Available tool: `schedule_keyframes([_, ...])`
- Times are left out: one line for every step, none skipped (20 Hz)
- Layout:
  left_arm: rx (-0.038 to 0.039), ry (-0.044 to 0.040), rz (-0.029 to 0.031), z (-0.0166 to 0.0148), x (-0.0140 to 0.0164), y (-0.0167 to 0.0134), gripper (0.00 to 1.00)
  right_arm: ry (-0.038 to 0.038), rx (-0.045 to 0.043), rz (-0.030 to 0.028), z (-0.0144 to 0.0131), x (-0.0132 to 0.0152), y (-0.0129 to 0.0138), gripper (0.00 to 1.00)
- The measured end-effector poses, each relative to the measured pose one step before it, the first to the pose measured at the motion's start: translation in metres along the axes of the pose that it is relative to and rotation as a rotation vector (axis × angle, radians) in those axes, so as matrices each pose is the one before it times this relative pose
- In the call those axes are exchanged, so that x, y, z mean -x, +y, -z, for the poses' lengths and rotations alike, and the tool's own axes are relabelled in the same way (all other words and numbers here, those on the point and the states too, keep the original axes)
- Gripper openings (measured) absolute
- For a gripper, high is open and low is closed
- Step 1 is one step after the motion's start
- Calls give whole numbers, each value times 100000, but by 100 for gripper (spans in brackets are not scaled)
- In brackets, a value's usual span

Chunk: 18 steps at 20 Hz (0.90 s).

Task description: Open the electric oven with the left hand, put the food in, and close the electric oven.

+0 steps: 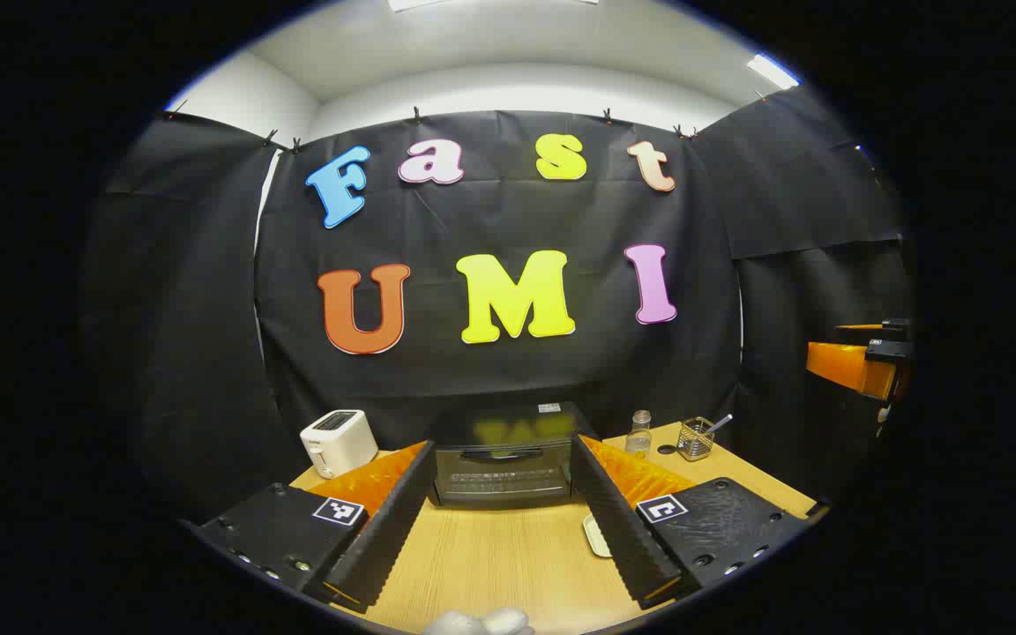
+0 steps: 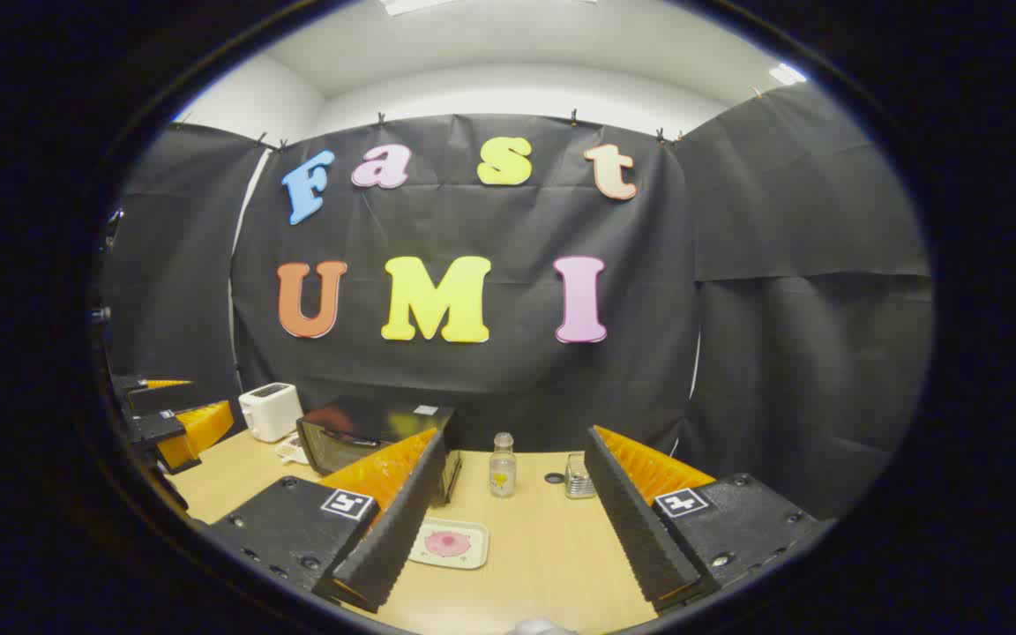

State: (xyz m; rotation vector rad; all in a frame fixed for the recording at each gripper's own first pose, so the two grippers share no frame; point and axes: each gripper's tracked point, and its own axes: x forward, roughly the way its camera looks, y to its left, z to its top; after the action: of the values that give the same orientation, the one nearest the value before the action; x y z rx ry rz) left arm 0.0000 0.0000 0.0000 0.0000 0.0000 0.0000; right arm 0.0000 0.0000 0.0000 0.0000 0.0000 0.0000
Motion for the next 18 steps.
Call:
schedule_keyframes([59, -2, -88, 47, -178, 161, 96, 138, 182, 8, -71, -16, 65, 96])
schedule_keyframes([42, 100, -21, 120, -10, 143, 96, 61, 349, 112, 63, -34, 80, 96])
schedule_keyframes([76, -128, 123, -38, -191, 112, 96, 53, 314, 236, -95, -58, 43, 96])
schedule_keyframes([-34, -122, -49, -36, -238, 129, 96, 33, 302, 291, -27, -56, 42, 96])
schedule_keyframes([-59, -114, 267, -32, -231, 41, 96, 282, 245, 126, -42, -107, -17, 96])
schedule_keyframes([-36, -5, 67, 133, -180, 100, 96, 156, 3, -177, 44, -82, 203, 96])
schedule_keyframes([128, -4, -100, 54, -182, 117, 96, 17, -21, -87, -92, -44, 118, 96])
schedule_keyframes([120, -261, -39, -24, -247, 40, 96, -99, 82, -35, -68, -122, 18, 96])
schedule_keyframes([45, 275, -500, 181, -268, 98, 96, -406, 78, -62, -170, -81, 55, 96])
schedule_keyframes([267, -18, 118, 179, -165, 1, 96, -82, 258, 26, 11, -162, 103, 96])
schedule_keyframes([83, -18, -176, 41, -389, -10, 96, 80, 93, 166, -8, -117, 8, 96])
schedule_keyframes([-102, 26, 71, 60, -437, -17, 96, 288, -173, 47, -41, -146, 32, 96])
schedule_keyframes([-102, 40, 189, 139, -564, -39, 96, 379, -229, 32, 7, -98, -10, 96])
schedule_keyframes([-85, -203, 608, 46, -801, -245, 96, 443, -54, 123, 95, -75, -81, 96])
schedule_keyframes([-282, 217, 799, 169, -912, -232, 96, 59, 87, 568, -79, -6, -201, 96])
schedule_keyframes([-73, -176, 350, 226, -805, -40, 96, -35, 193, 944, -37, -178, -327, 96])
schedule_keyframes([206, -102, 388, 153, -1016, -128, 96, 222, -53, 727, -74, -151, -300, 96])
schedule_keyframes([411, -179, 525, 218, -1169, -78, 96, 130, -221, 565, -91, -22, -204, 96])
